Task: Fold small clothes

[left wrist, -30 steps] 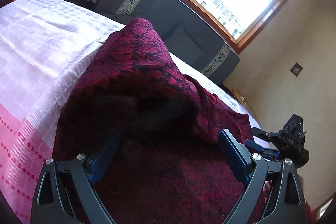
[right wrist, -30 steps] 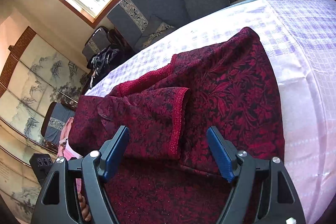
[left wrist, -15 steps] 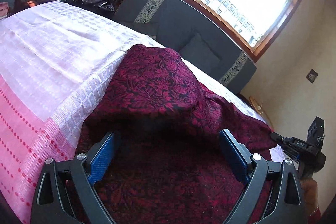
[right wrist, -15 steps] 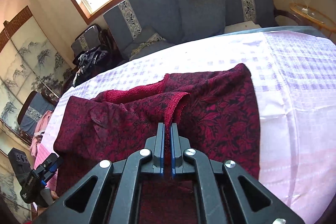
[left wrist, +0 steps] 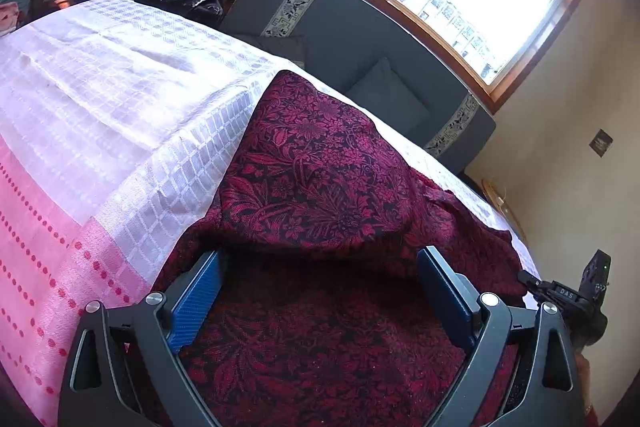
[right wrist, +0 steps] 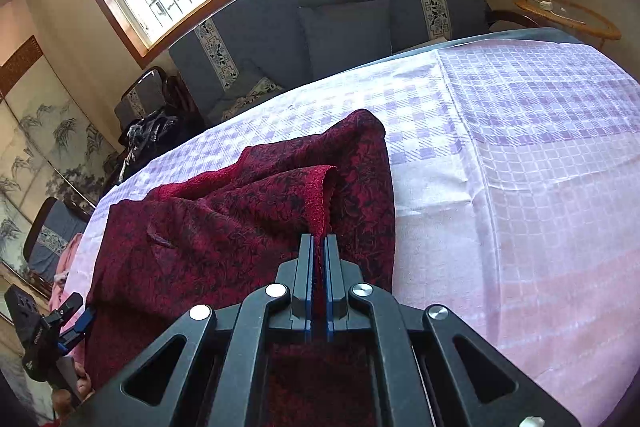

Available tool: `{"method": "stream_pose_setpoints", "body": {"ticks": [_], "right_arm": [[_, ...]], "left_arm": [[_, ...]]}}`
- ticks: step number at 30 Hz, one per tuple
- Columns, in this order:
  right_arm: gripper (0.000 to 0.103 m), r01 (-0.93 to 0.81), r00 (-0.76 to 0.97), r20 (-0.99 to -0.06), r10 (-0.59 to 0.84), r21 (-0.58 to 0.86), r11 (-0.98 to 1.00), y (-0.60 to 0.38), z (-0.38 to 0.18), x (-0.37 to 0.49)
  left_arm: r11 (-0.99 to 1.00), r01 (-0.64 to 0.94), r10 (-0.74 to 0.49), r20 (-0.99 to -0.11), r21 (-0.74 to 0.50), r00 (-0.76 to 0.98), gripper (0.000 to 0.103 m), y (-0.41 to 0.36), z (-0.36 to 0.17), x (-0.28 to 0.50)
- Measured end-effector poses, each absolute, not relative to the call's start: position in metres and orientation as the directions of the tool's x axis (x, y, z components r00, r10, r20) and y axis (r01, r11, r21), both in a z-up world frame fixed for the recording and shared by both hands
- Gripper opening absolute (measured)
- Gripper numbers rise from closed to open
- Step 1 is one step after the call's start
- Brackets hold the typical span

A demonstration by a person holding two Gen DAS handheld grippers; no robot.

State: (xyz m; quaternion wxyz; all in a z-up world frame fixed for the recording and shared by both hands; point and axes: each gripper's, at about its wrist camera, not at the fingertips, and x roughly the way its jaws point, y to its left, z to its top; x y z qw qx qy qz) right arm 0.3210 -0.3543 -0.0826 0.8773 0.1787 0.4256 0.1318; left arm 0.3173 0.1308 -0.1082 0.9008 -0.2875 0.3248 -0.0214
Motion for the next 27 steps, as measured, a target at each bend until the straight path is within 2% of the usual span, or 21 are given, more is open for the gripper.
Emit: {"method": "stream_pose_setpoints", "body": {"ticks": [4, 10, 23, 27], "right_arm": [[0.004, -0.093, 0.625, -0.688, 0.370, 0.405, 0.909, -0.351, -0.077, 0.322], [0.004, -0.055, 0.579, -0.760, 0.294, 0.323, 0.945, -0.345, -0.096, 0.327], [0.005, -0.062, 0.582, -0.768, 0.268, 0.287, 0.956, -0.339, -0.098, 0.326], [0.018, -0.023, 0.588, -0.737, 0.334, 0.397, 0.918, -0.356, -0.091, 0.315]], "left_arm": [[0.836, -0.149, -0.223, -0.575, -0.528, 0.787, 0.095, 0.131, -0.108, 0.318], [0.834, -0.154, -0.224, -0.579, -0.530, 0.784, 0.095, 0.132, -0.109, 0.319], [0.826, -0.162, -0.230, -0.586, -0.539, 0.777, 0.096, 0.136, -0.112, 0.323], [0.814, -0.160, -0.243, -0.577, -0.558, 0.779, 0.096, 0.142, -0.116, 0.323]]}}
